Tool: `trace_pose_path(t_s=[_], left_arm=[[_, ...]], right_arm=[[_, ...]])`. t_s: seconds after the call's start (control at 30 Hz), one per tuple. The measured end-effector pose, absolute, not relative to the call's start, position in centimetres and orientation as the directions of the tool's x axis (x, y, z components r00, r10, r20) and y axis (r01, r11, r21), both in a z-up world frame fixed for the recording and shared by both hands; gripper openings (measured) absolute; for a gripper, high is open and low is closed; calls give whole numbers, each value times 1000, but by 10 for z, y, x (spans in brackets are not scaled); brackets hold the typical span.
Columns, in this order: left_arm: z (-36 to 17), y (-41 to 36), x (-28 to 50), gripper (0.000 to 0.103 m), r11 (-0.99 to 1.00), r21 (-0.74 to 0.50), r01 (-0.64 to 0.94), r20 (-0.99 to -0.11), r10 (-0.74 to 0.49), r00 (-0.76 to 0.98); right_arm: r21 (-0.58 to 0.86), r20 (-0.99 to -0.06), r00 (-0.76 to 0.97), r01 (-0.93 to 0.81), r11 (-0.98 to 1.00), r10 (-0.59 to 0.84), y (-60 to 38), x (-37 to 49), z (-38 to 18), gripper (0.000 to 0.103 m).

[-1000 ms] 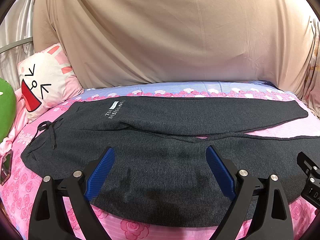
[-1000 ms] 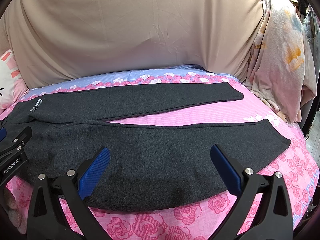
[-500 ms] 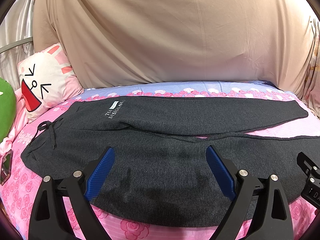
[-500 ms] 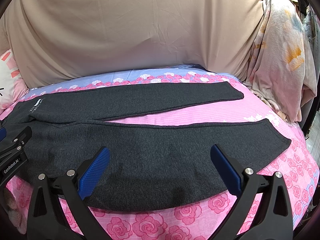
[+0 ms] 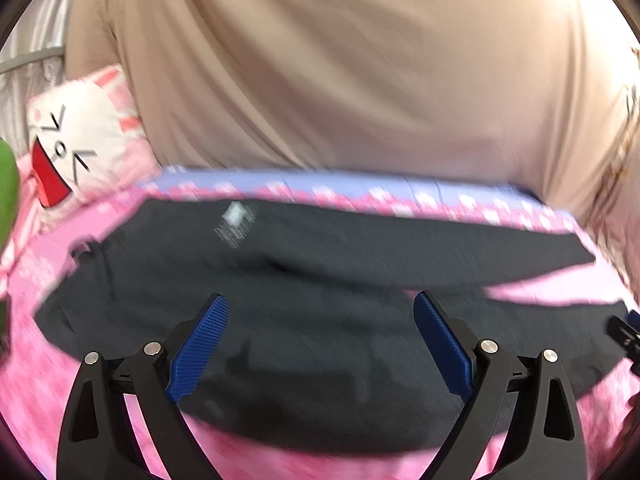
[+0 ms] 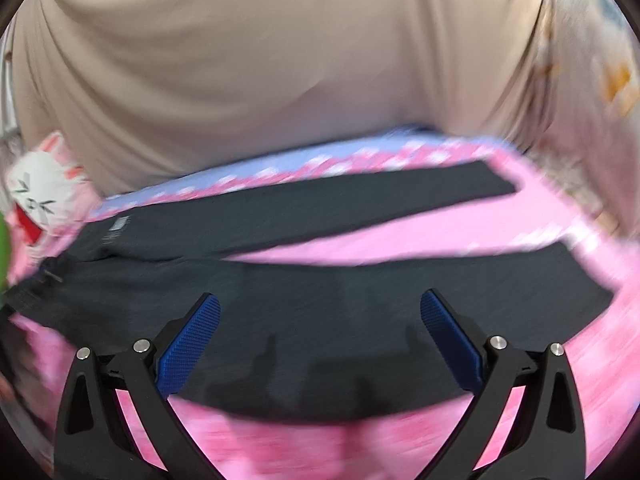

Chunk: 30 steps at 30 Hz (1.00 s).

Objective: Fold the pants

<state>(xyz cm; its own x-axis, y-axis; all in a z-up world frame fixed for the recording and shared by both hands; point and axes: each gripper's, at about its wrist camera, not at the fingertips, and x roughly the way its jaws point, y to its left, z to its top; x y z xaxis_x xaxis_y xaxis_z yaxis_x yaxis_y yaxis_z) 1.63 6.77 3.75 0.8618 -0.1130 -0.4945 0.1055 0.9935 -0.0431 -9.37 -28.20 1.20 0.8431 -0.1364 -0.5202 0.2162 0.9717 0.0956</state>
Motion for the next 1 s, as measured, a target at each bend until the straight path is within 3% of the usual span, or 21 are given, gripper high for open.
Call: trace_pose_path(t_s=[0.13,0.27,0.33,0.43,0.57,0.7,0.8,0.87,0.9,0.93,0.97,1.0], left_arm=[[70,118,64,92,999,-38,30,-465,-44,884],[76,169,147,92,994,18,-104,-516,98,851],[64,193,196,92,987,58,-152,-584,157,796],[35,229,257,89,976,16,-215,-698,165,696],[12,251,302,88,966,22,-256,-743,187,642],[-14,259,331,90,954,39,-296,-791,210,574],[-32,264,347,93,944,24,-329,-825,205,527],[-32,259,352,92,945,55,-323,-826,225,517],[-31,257,353,80,947,67,-315,-823,231,519],[-28,254,353,41,949,68,-308,-819,230,525],[-25,251,352,17,948,80,-309,-822,238,518],[-23,251,352,8,943,87,-321,-826,248,507]], right_arm=[[40,-552,796,324,945,-249,-362,-71,25,98],[47,-620,736,378,924,-270,-437,-21,20,98],[94,-646,728,375,922,-230,-466,4,17,80],[108,-696,688,382,918,-205,-497,53,6,80],[69,-726,649,398,915,-228,-526,110,-7,80],[32,-761,593,441,897,-264,-552,153,-24,88],[69,-771,593,439,896,-231,-557,169,-36,88],[108,-759,623,409,906,-191,-552,172,-33,67],[108,-761,622,404,909,-186,-549,176,-32,47],[126,-759,630,386,914,-162,-547,176,-30,22],[148,-756,640,369,918,-136,-544,175,-26,12],[140,-747,648,368,919,-146,-541,173,-22,9]])
